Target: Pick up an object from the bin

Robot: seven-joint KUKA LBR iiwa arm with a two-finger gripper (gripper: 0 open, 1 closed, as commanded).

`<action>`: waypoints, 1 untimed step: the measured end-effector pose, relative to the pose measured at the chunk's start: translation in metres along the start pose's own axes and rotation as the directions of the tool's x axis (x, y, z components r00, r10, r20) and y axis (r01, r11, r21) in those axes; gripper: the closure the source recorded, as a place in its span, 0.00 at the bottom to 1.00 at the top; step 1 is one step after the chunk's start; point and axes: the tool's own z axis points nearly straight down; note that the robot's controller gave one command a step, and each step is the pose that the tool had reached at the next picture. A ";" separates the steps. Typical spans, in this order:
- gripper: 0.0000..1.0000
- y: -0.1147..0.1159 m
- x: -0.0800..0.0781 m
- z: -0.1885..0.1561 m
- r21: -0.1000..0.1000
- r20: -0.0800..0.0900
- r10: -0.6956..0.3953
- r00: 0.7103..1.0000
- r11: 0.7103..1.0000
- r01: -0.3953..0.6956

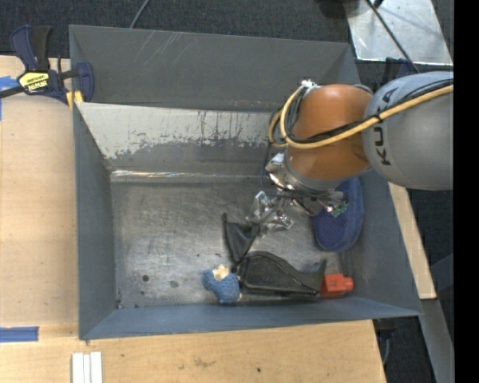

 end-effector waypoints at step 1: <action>0.00 0.002 -0.001 0.002 -0.004 0.003 -0.001 1.000 1.000 0.001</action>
Offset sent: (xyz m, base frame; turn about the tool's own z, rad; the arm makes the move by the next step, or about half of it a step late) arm 0.0000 0.0000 0.0000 0.0000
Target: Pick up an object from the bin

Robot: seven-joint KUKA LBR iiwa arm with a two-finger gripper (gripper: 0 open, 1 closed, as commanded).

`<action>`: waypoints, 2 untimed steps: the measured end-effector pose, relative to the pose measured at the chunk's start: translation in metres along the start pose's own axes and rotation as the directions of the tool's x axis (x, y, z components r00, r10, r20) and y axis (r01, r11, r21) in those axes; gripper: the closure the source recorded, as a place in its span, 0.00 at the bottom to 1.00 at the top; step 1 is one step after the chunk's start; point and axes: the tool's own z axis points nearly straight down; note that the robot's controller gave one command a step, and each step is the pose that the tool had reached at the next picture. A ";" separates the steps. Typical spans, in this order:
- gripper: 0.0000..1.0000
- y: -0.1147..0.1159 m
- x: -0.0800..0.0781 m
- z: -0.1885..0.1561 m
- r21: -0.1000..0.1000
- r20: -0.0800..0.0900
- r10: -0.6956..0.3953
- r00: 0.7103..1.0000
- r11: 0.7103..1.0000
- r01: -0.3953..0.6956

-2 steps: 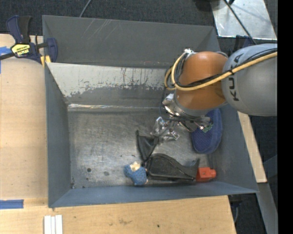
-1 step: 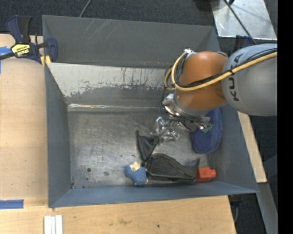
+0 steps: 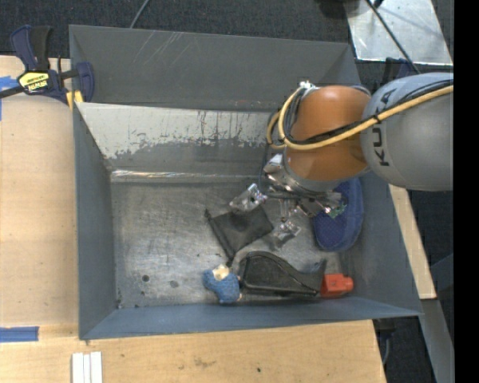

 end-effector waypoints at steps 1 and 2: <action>1.00 0.000 -0.005 -0.003 0.005 0.018 0.000 1.000 1.000 0.000; 1.00 0.005 -0.033 -0.127 0.004 0.009 -0.009 1.000 1.000 0.009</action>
Offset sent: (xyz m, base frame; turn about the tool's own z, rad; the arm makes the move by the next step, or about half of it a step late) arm 0.0000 0.0000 0.0000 0.0000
